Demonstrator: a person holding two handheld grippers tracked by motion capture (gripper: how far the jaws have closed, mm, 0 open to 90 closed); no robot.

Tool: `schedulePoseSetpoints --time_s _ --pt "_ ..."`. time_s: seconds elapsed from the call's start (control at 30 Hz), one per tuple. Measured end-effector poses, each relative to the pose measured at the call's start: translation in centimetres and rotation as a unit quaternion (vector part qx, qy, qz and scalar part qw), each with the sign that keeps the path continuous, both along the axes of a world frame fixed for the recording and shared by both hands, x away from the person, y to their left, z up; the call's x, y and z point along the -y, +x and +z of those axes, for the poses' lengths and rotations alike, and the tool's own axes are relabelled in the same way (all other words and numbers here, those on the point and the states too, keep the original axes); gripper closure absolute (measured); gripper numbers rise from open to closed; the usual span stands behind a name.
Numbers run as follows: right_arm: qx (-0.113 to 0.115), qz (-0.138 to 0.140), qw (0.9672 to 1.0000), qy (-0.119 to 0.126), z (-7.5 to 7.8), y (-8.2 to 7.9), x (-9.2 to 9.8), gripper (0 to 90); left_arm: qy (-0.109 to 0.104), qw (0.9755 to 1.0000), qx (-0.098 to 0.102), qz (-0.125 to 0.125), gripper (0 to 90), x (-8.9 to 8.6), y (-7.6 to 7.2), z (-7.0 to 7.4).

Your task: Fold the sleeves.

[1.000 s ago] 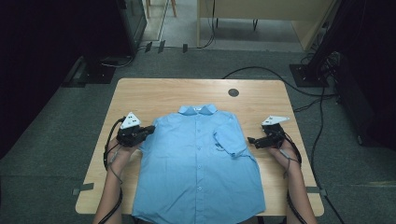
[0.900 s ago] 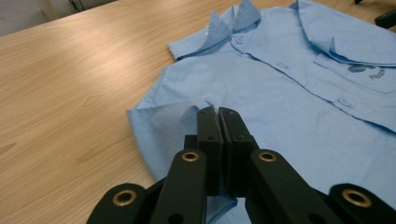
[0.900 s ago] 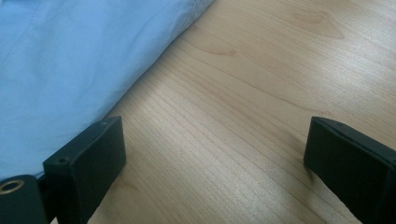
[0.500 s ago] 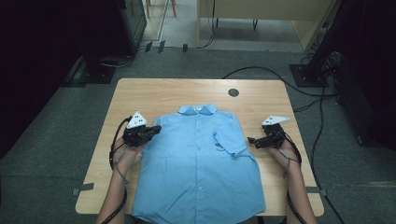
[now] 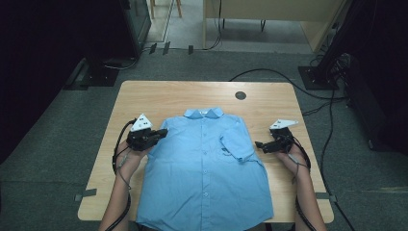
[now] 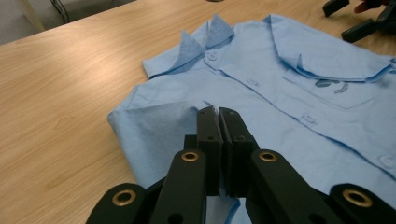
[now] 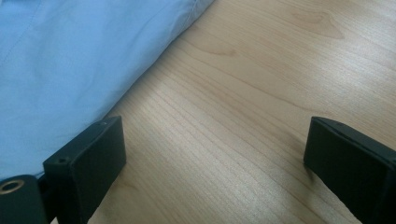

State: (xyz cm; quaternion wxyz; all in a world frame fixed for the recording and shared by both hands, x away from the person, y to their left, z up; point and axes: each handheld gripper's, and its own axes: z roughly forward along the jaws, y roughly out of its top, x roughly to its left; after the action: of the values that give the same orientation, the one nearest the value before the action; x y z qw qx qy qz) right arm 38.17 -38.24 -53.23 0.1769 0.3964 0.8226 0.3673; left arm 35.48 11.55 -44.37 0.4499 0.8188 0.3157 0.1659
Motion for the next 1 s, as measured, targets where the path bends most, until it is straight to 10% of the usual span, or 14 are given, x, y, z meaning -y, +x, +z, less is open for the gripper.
schedulePoseSetpoints --time_s 1.0 --pt "0.0 0.0 1.0 0.0 0.0 0.0 0.0 5.2 0.059 0.9977 -0.018 -0.027 87.2 5.9 1.4 -4.9"
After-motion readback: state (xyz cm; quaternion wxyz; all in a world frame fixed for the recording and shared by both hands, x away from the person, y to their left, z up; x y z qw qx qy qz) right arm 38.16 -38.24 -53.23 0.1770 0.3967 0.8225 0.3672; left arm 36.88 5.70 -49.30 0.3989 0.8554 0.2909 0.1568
